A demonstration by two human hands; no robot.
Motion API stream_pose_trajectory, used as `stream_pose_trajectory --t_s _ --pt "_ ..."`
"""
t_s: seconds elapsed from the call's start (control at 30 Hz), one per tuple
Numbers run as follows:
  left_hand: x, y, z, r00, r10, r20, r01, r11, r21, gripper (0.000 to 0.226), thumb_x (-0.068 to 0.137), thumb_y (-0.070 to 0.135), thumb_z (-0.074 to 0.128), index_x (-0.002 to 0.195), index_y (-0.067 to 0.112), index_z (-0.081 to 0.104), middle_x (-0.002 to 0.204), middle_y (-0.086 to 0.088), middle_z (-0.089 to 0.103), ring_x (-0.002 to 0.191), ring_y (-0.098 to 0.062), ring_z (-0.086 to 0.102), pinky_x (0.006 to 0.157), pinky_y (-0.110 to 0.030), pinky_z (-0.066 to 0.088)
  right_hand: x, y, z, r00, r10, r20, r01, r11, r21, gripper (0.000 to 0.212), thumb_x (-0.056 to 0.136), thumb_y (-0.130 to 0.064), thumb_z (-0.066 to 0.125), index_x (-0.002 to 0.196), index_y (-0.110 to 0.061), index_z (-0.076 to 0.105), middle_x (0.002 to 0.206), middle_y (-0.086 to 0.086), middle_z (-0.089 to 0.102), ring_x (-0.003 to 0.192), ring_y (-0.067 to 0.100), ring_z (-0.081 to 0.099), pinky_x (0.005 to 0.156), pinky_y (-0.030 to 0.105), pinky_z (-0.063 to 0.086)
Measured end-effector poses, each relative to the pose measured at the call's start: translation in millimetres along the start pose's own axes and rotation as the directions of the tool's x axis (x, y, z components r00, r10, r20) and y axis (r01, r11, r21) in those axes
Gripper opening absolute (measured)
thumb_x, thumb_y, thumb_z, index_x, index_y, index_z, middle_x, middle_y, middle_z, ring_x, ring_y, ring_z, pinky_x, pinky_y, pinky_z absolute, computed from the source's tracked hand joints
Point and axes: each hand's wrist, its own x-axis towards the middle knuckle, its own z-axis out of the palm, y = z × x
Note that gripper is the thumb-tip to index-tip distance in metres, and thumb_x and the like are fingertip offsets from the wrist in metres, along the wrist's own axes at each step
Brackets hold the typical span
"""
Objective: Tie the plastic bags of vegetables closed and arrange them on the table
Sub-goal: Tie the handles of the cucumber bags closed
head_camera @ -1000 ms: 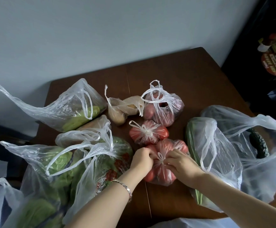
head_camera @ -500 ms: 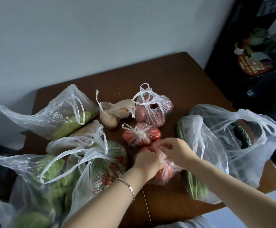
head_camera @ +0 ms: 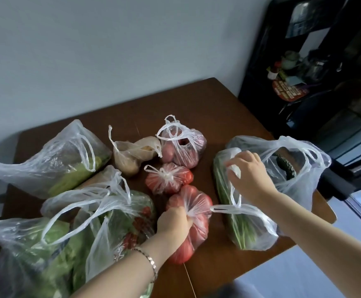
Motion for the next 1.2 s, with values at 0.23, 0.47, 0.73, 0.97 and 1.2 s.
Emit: stream_pose_trajectory --t_s 0.23,0.47,0.73,0.97,1.2 --pt "13.3 45.0 -31.0 0.997 -0.034 0.076 0.018 0.978 0.206 0.047 0.091 0.035 0.041 0.132 0.012 0.041 0.138 -0.010 0.045 0.127 -0.029 0.042 0.105 -0.042 0.029 13.8 25.6 -10.1 0.927 0.245 0.282 -0.226 0.969 -0.100 0.068 0.084 -0.016 0.057 0.141 -0.015 0.021 0.118 0.016 0.054 0.101 0.030 0.055 0.076 0.037 0.048" --pt "27.9 132.0 -42.1 0.966 0.172 0.191 0.030 0.662 -0.749 0.065 0.085 0.037 0.061 0.139 0.020 0.029 0.127 0.004 0.051 0.115 -0.013 0.051 0.092 -0.023 0.037 48.7 61.9 -33.6 0.922 0.106 0.372 -0.253 0.893 0.373 0.049 0.081 -0.001 0.053 0.126 -0.016 0.039 0.064 0.003 0.056 0.053 0.012 0.052 0.052 0.024 0.044" --pt "57.9 162.5 -63.5 0.951 -0.232 -0.203 -0.123 0.317 -0.941 0.039 0.095 0.019 0.046 0.057 0.016 0.048 0.037 0.007 0.043 0.033 -0.005 0.037 0.037 -0.014 0.027 63.7 82.1 -74.0 0.912 -0.088 0.401 -0.183 0.787 0.589 0.011 0.083 -0.017 0.061 0.093 -0.012 0.060 0.077 0.002 0.065 0.063 0.010 0.059 0.066 0.027 0.053" --pt "70.2 150.5 -108.7 0.855 -0.518 -0.037 -0.009 0.056 -0.998 0.024 0.084 0.011 0.047 0.060 0.016 0.045 0.064 -0.004 0.050 0.041 -0.008 0.043 0.043 -0.021 0.035 0.2 61.7 -25.6 0.560 -0.472 0.681 0.592 0.803 0.070 0.081 0.067 -0.068 0.061 0.134 -0.031 0.034 0.132 0.002 0.027 0.123 0.024 0.024 0.110 0.043 0.020" --pt "65.0 124.3 -128.4 0.939 -0.339 -0.057 -0.168 -0.306 -0.937 0.033 0.098 0.022 0.032 0.077 0.009 0.054 0.073 -0.004 0.073 0.075 -0.012 0.068 0.078 -0.026 0.046 -3.8 50.1 -0.1 0.573 -0.583 0.577 0.716 0.698 -0.006 0.036 0.088 -0.030 0.049 0.120 -0.017 0.056 0.153 0.009 0.010 0.141 0.030 0.006 0.116 0.047 0.007"
